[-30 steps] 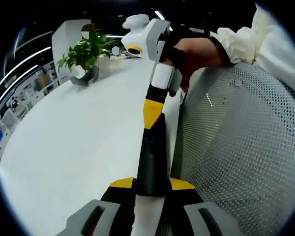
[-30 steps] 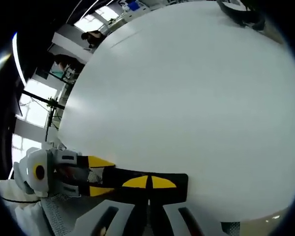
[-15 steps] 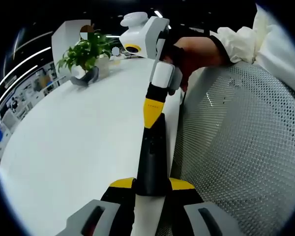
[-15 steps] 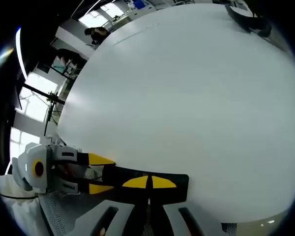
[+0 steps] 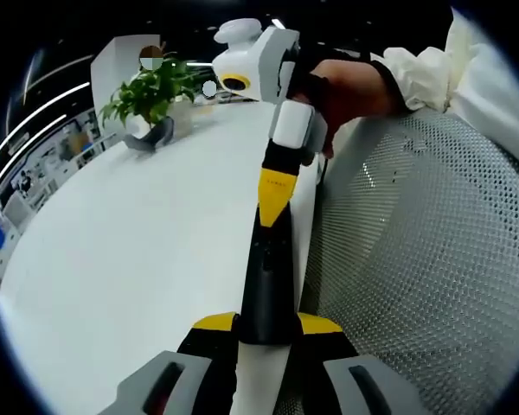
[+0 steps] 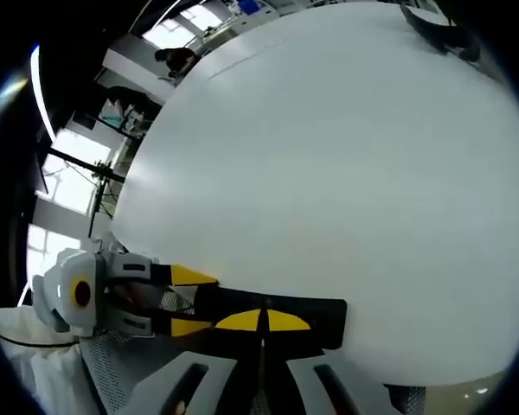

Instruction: Press the specified remote control buttons in sequence, fully releasing each button before pressing the next.

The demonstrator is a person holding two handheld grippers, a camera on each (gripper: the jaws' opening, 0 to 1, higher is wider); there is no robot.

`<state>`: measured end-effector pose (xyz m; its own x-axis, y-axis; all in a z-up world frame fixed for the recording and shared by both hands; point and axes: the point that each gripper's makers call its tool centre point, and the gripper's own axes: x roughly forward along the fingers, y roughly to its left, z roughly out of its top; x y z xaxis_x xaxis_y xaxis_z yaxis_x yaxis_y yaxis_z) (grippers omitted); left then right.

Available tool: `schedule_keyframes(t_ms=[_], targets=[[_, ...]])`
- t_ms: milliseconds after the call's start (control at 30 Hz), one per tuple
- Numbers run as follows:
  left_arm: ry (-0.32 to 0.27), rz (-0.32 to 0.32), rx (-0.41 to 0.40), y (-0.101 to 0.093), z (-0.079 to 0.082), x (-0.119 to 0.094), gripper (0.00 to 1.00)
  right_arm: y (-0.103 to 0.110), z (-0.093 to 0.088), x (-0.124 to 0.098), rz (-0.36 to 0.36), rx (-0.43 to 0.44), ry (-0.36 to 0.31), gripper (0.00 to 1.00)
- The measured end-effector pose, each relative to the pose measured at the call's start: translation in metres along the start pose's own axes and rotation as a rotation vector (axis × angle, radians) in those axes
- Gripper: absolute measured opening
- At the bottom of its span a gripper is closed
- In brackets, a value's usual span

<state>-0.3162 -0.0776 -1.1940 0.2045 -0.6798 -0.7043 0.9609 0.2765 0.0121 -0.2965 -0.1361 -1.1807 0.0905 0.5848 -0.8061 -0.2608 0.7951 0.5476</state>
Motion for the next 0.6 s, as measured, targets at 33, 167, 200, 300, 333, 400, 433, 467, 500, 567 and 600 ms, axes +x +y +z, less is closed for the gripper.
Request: schedule_keyframes(t_ms=[33, 167, 200, 300, 333, 400, 433, 467, 500, 567, 600], targets=[[0.0, 0.0, 0.0, 0.0, 0.0, 0.0, 0.24, -0.0003, -0.0005, 0.0002, -0.002, 0.0, 0.003, 0.0], [-0.001, 0.0, 0.0, 0.0, 0.0002, 0.0, 0.24, -0.0013, -0.0029, 0.0017, -0.011, -0.007, 0.021, 0.0], [-0.001, 0.0, -0.001, 0.0, 0.0001, 0.0, 0.24, -0.0016, -0.003, 0.0018, -0.01, -0.006, 0.023, 0.0], [-0.002, -0.001, -0.001, 0.0, 0.0001, 0.0, 0.24, -0.0024, -0.0033, 0.0024, -0.007, 0.001, 0.025, 0.0], [-0.002, -0.001, -0.001, 0.0, 0.0001, 0.0, 0.24, -0.0024, -0.0033, 0.0024, -0.008, 0.0, 0.024, 0.0], [-0.002, 0.0, -0.001, 0.0, 0.0001, 0.0, 0.24, -0.0028, -0.0033, 0.0028, -0.009, 0.003, 0.022, 0.0], [-0.002, 0.0, -0.002, 0.0, 0.0001, 0.0001, 0.24, -0.0029, -0.0035, 0.0027, -0.009, 0.007, 0.021, 0.0], [-0.003, 0.0, -0.002, 0.0, 0.0, 0.0, 0.24, -0.0031, -0.0034, 0.0027, -0.008, 0.01, 0.019, 0.0], [-0.003, 0.0, -0.002, 0.0, 0.0, -0.0001, 0.24, -0.0035, -0.0034, 0.0029, -0.006, 0.013, 0.018, 0.0], [-0.004, -0.001, -0.004, 0.0, 0.0, -0.0001, 0.24, -0.0039, -0.0033, 0.0029, -0.004, 0.023, 0.017, 0.0], [-0.004, -0.001, -0.004, 0.0001, 0.0, 0.0, 0.24, -0.004, -0.0034, 0.003, -0.004, 0.029, 0.016, 0.0]])
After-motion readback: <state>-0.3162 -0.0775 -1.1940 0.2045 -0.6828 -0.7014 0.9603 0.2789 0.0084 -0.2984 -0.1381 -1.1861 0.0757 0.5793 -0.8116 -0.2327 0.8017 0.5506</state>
